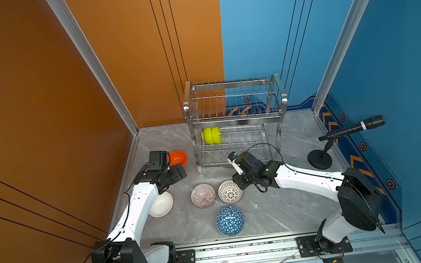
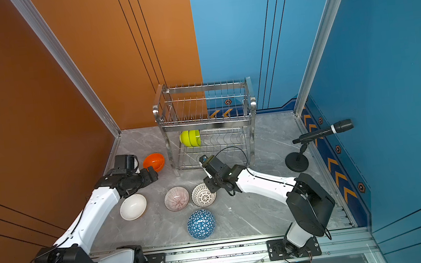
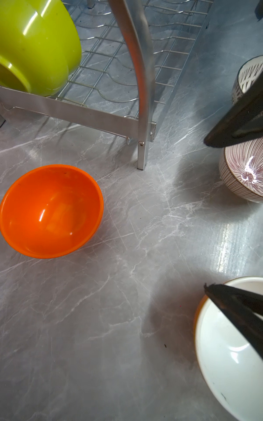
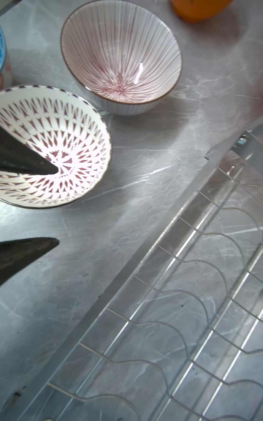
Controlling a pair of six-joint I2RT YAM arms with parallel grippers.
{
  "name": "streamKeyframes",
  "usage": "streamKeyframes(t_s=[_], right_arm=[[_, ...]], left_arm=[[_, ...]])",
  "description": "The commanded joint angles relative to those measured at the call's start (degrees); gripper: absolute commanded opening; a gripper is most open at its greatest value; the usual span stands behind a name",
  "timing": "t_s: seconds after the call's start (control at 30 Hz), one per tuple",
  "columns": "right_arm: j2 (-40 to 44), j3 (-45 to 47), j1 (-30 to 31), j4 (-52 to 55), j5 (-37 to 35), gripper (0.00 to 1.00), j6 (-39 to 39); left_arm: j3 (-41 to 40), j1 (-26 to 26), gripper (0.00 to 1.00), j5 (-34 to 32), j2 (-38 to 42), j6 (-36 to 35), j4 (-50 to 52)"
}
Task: Load bowls into a dish rack
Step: Move the bowl to the center of the table.
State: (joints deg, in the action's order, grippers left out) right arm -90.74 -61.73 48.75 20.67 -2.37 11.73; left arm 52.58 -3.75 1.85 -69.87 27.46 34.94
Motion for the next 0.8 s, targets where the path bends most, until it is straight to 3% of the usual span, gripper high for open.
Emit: streamKeyframes(t_s=[0.0, 0.33, 0.77], right_arm=[[1.38, -2.07, 0.43, 8.62, -3.9, 0.46, -1.15], [-2.24, -4.39, 0.78, 11.82, -2.07, 0.47, 3.02], [-9.47, -8.48, 2.52, 13.44, -1.26, 0.44, 6.55]], left_arm=[[1.67, 0.5, 0.95, 0.48, 0.01, -0.84, 1.98], [1.56, 0.41, 0.97, 5.86, 0.29, -5.72, 2.06], [0.89, -1.07, 1.0, 8.15, -0.23, -11.08, 1.89]])
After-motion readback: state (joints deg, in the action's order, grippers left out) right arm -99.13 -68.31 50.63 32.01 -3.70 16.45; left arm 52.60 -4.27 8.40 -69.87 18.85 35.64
